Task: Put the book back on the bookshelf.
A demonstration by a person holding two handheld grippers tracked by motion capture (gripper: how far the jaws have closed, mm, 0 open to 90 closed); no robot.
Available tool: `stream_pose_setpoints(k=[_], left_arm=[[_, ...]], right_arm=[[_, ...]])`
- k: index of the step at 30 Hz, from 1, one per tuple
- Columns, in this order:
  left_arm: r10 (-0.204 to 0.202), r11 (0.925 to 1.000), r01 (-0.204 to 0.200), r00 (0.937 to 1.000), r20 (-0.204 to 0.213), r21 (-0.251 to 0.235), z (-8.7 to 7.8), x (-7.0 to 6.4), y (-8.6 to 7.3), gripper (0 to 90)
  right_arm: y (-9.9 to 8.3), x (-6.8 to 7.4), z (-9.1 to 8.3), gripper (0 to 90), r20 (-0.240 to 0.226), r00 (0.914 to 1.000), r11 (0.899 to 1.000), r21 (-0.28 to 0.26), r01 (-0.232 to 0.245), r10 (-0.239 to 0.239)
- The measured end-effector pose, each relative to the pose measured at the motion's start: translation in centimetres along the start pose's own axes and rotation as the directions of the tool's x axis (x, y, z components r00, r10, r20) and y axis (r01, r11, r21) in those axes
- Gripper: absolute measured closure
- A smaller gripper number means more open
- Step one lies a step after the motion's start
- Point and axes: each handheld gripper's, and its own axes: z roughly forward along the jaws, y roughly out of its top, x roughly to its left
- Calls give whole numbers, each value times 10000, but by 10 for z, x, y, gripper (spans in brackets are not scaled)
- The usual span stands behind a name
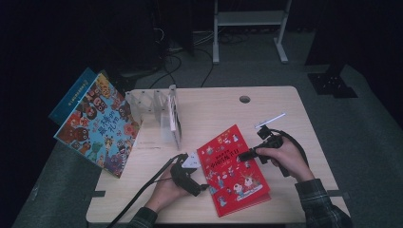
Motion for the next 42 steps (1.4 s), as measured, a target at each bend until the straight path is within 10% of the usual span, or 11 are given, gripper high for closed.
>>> stream_pose_setpoints(k=[15, 42], left_arm=[[-10, 10000, 10, 10000, 17, -9, 0, 0, 0, 0], [-51, 10000, 51, 10000, -20, -17, 0, 0, 0, 0]], right_arm=[[7, 2, 1, 770, -845, 9942, 9977, -39, -676, 670], [15, 31, -19, 872, -437, 9990, 9867, -1619, -175, 105]])
